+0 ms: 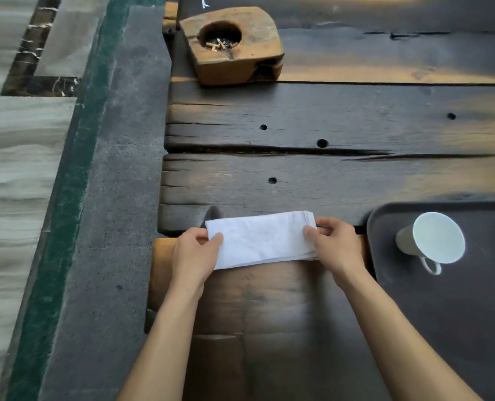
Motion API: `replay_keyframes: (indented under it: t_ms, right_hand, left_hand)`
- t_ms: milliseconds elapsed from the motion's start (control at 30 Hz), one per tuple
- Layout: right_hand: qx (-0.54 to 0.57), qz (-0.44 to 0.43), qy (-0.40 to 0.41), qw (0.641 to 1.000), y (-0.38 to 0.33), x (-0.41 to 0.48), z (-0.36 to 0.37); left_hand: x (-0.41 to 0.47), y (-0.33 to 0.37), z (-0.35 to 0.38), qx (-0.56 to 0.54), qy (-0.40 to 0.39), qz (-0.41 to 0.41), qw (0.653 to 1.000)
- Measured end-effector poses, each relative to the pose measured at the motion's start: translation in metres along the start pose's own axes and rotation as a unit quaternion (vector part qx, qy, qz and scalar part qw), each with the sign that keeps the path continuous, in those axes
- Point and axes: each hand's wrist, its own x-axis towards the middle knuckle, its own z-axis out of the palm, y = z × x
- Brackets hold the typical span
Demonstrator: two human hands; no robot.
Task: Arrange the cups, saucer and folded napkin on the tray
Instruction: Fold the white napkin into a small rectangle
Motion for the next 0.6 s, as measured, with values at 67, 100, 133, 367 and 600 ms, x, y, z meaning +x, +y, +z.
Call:
replay_keyframes:
  t_ms: [67, 100, 133, 367, 600]
  right_hand:
    - [0.029, 0.0, -0.03, 0.999, -0.002, -0.004, -0.005]
    - [0.04, -0.005, -0.042, 0.998, -0.002, -0.007, -0.007]
    - [0.05, -0.011, -0.051, 0.997, -0.003, -0.01, -0.011]
    - [0.16, -0.006, -0.131, 0.978, -0.018, -0.033, -0.068]
    - [0.188, -0.033, -0.177, 0.965, -0.019, -0.057, -0.137]
  left_hand:
    - [-0.005, 0.001, -0.002, -0.058, -0.019, -0.011, 0.998]
    - [-0.007, 0.001, -0.003, -0.08, -0.032, -0.014, 0.996]
    - [-0.011, 0.002, -0.005, -0.094, -0.044, -0.013, 0.995]
    - [-0.045, 0.02, -0.019, -0.17, -0.109, 0.0, 0.979]
    - [-0.097, 0.047, -0.01, -0.201, -0.131, 0.023, 0.971]
